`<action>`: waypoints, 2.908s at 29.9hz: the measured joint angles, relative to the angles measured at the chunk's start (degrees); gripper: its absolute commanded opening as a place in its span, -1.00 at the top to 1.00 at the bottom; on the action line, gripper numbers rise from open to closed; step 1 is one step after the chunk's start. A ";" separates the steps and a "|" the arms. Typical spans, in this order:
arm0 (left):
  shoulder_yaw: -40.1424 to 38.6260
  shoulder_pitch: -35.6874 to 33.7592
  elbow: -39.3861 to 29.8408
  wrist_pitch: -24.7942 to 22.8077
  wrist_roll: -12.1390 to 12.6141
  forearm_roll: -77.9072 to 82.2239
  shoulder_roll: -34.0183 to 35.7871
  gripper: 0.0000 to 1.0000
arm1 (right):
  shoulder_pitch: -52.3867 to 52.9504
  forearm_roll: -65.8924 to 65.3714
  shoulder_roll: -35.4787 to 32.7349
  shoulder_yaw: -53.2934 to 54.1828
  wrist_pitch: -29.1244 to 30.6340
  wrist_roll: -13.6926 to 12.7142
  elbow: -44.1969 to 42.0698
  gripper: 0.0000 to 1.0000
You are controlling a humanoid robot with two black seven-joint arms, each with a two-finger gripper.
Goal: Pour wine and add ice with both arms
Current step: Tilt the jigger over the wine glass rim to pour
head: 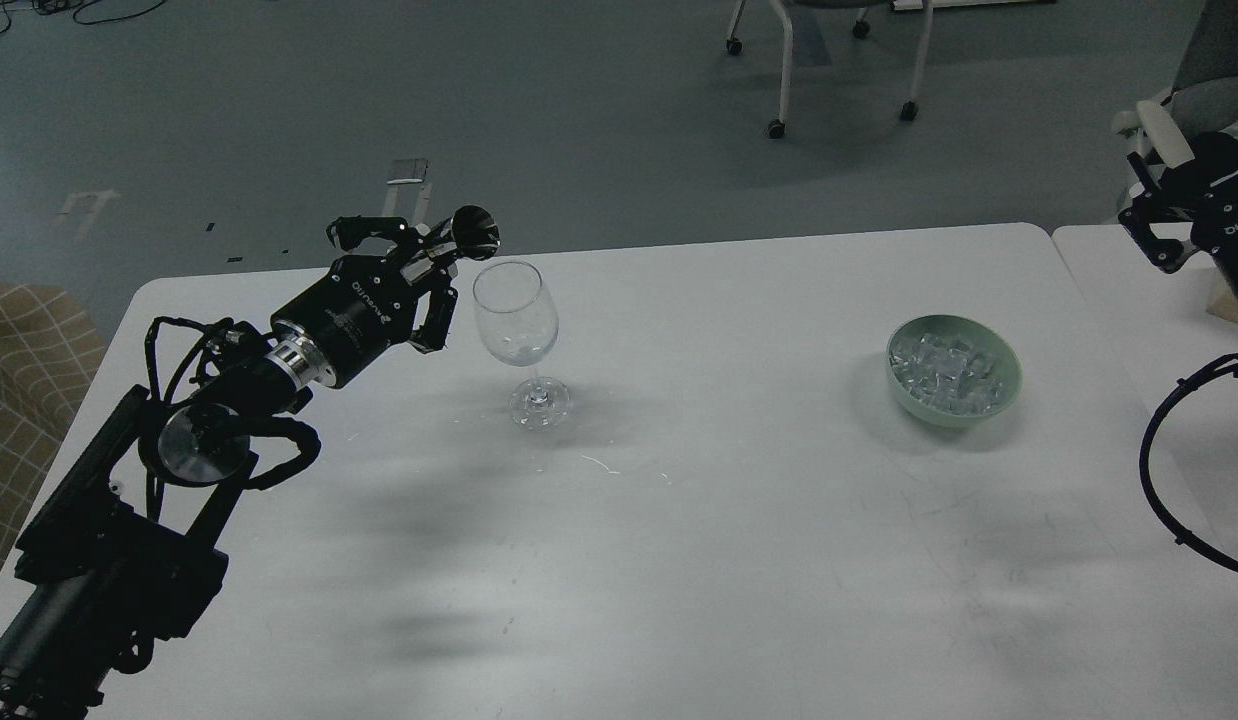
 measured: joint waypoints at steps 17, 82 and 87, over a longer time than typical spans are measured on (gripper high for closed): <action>-0.04 -1.15 -0.18 -2.15 -0.03 5.08 0.26 1.00 | -0.09 0.00 0.06 0.00 0.00 0.00 -0.16 -1.00; 0.05 -4.88 -3.56 -5.76 1.29 28.65 4.24 1.00 | -0.17 0.09 -0.04 0.10 0.09 0.27 0.03 -1.00; 0.00 -5.77 -8.09 -5.16 6.31 31.07 4.50 1.00 | -0.17 0.10 -0.04 0.15 0.09 0.34 0.03 -1.00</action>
